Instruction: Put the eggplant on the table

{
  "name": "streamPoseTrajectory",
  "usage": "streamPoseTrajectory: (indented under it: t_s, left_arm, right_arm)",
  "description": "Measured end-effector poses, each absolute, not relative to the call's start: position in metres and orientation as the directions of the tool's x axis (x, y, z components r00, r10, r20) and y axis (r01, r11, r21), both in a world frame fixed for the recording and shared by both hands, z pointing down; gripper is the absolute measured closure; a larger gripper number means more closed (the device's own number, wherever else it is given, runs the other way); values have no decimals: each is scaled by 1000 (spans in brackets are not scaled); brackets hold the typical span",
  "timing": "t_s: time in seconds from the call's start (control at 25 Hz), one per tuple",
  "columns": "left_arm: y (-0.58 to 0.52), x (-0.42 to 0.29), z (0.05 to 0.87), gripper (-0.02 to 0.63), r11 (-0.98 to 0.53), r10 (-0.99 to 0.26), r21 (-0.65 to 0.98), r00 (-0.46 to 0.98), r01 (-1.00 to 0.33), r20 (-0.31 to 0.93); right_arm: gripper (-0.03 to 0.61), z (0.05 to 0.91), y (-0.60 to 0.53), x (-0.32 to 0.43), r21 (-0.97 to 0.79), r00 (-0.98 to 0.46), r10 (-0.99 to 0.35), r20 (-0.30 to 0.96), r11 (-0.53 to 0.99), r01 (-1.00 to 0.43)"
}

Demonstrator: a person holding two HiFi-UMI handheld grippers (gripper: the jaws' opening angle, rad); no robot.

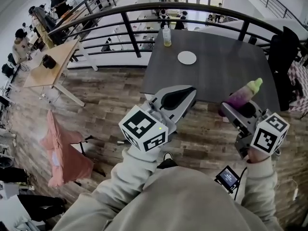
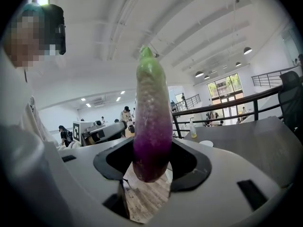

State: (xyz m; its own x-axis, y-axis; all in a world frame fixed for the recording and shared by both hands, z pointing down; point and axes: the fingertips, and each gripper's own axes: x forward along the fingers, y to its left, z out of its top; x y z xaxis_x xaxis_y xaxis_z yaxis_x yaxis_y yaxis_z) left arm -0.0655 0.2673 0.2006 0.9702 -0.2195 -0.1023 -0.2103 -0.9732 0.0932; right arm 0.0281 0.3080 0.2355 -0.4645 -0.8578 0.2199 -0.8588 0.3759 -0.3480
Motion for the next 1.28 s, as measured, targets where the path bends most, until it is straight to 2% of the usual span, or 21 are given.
streamPoseTrajectory:
  t_s: [0.32, 0.56, 0.8, 1.28]
  left_arm:
    - [190, -73, 210, 609, -974, -204, 108, 977, -197, -56]
    - [161, -67, 235, 609, -978, -166, 116, 983, -175, 83]
    - [146, -74, 251, 609, -967, -155, 193, 985, -166, 69]
    - [117, -74, 240, 609, -961, -211, 167, 975, -219, 64]
  right_arm:
    - [344, 236, 237, 19, -365, -457, -860, 228, 359, -859]
    - [344, 242, 200, 15, -340, -438, -852, 286, 337, -878]
    - [344, 254, 187, 17, -363, -431, -839, 330, 309, -879]
    - [344, 245, 159, 21, -364, -482, -823, 300, 368, -856]
